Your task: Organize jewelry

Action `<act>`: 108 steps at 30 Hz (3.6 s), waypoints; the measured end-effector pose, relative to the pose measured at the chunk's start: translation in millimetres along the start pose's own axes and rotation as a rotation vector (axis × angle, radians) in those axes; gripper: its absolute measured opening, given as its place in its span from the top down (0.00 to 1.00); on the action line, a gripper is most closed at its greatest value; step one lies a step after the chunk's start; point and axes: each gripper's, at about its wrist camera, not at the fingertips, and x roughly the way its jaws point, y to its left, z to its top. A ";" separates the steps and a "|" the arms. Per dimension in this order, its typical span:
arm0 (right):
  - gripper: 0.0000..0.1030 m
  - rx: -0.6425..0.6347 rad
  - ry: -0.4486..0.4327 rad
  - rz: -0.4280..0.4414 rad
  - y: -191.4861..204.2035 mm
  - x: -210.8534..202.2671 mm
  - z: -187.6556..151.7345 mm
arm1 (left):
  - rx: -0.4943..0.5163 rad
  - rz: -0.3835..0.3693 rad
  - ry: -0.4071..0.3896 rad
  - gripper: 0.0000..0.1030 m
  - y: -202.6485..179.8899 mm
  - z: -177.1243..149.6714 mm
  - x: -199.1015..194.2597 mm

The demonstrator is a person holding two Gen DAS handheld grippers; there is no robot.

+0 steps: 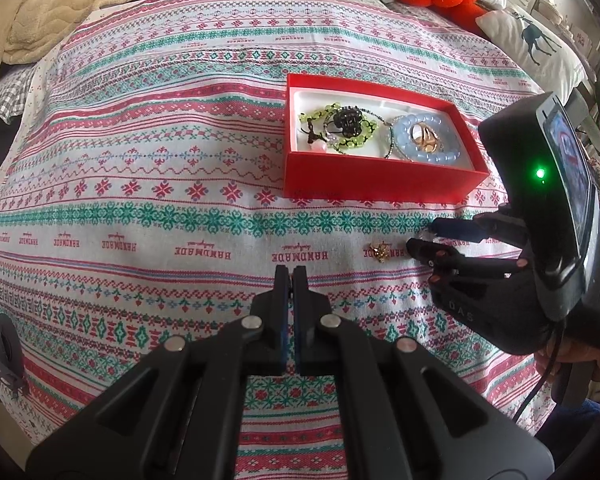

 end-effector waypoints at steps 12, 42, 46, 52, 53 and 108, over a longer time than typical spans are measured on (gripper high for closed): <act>0.88 0.005 0.000 -0.012 13.8 -16.6 -5.7 | -0.006 -0.007 -0.007 0.98 0.2 0.9 -2.9; 0.81 -0.015 0.006 -0.005 25.1 -20.2 -14.4 | -0.009 -0.010 -0.032 0.98 -5.9 1.4 -1.4; 0.81 -0.020 0.004 -0.010 26.5 -20.3 -13.5 | -0.008 -0.010 -0.033 0.98 -5.7 1.7 -1.5; 0.81 -0.017 0.003 0.000 21.0 -26.4 -11.2 | -0.011 -0.013 -0.035 0.98 -6.0 2.6 -2.2; 0.81 -0.017 0.002 0.002 20.7 -28.3 -11.3 | -0.012 -0.014 -0.036 0.98 -5.6 3.1 -2.6; 0.53 0.305 -0.235 0.206 -64.0 -108.5 13.1 | -0.046 -0.124 -0.120 0.65 -11.8 62.0 -4.2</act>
